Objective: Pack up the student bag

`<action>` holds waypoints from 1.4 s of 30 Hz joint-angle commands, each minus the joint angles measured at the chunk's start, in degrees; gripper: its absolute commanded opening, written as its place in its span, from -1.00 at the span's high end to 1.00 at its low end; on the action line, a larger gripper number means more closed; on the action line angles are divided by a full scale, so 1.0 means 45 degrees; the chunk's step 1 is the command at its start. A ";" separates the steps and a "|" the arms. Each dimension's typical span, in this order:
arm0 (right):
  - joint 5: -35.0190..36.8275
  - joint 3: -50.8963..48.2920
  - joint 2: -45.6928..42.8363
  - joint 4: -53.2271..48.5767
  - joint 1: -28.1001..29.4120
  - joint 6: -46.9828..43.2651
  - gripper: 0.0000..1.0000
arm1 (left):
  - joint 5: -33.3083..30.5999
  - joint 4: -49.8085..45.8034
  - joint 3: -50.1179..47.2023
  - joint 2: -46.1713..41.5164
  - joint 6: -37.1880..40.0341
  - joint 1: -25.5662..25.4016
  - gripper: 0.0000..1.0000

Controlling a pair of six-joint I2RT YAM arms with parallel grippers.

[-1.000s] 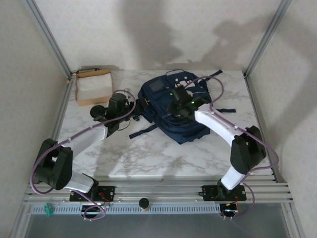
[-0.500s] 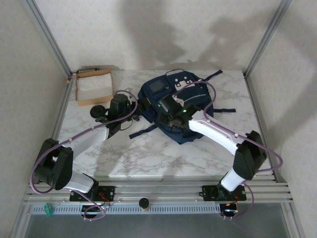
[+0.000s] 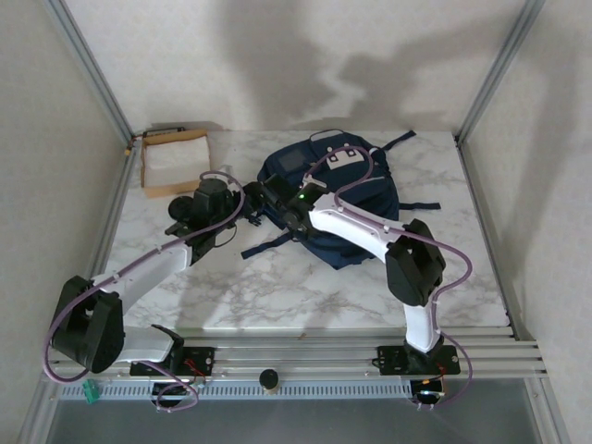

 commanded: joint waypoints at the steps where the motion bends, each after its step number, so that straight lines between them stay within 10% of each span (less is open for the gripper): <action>1: 0.1710 0.0600 0.0537 -0.1379 0.0047 0.0762 0.12 | -0.0109 -0.0152 -0.0163 -0.0158 0.0227 0.0126 -0.35; 30: 0.0120 -0.1882 -0.1408 -0.0366 0.0025 -0.0196 0.98 | 0.1213 0.1158 -0.0621 0.0857 -0.1170 0.0041 -0.41; 42: -0.0543 -0.4100 -0.3571 0.1338 -0.0052 -0.2277 1.00 | 0.1167 0.3474 0.0627 0.4198 -0.4363 -0.2108 -0.36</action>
